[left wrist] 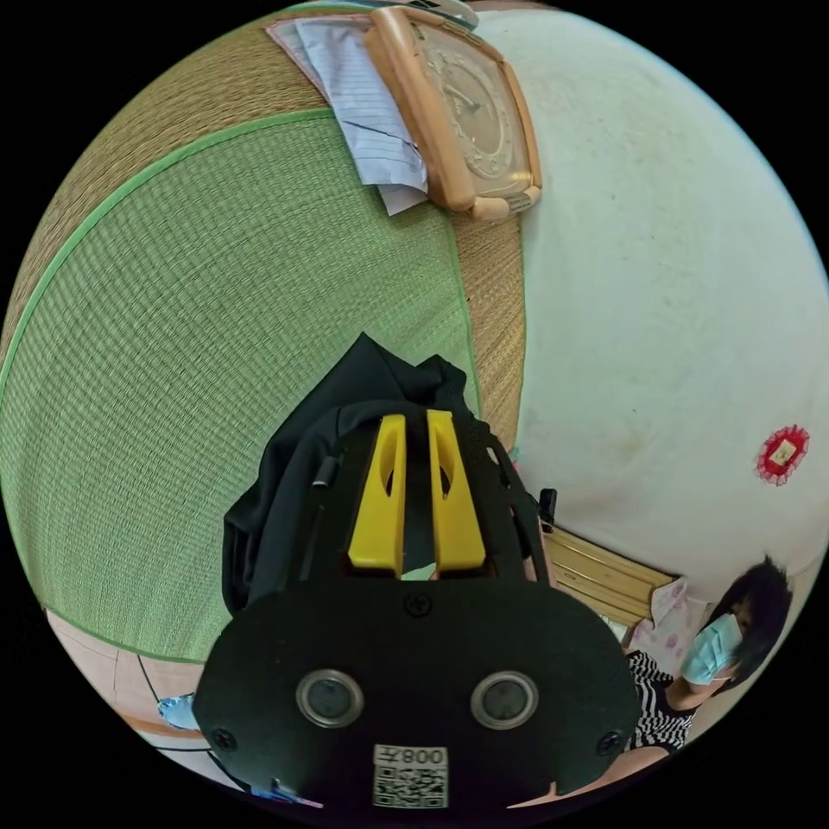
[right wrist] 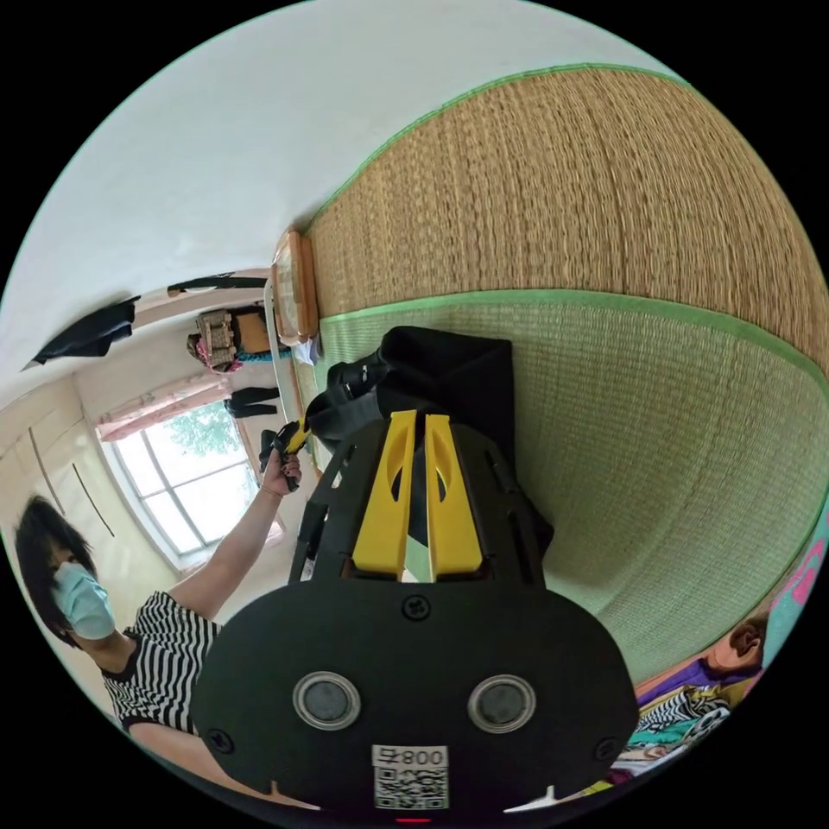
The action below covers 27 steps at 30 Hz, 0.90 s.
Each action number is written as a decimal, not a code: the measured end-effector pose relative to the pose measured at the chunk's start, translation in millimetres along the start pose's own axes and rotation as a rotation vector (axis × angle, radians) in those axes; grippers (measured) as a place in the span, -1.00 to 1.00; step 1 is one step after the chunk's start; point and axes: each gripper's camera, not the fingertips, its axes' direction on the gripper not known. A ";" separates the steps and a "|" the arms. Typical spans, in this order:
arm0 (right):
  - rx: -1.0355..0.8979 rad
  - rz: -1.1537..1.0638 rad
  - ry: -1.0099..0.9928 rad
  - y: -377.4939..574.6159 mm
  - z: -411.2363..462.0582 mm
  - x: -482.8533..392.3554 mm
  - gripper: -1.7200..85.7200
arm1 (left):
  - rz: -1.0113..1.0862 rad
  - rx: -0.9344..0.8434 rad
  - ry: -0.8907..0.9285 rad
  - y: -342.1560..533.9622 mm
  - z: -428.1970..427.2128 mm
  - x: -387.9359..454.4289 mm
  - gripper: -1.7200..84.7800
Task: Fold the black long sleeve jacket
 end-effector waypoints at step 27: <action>0.068 0.133 -0.250 -14.0 -36.7 -40.3 -0.90 | 0.209 0.074 -0.059 -82.7 28.5 69.6 -0.90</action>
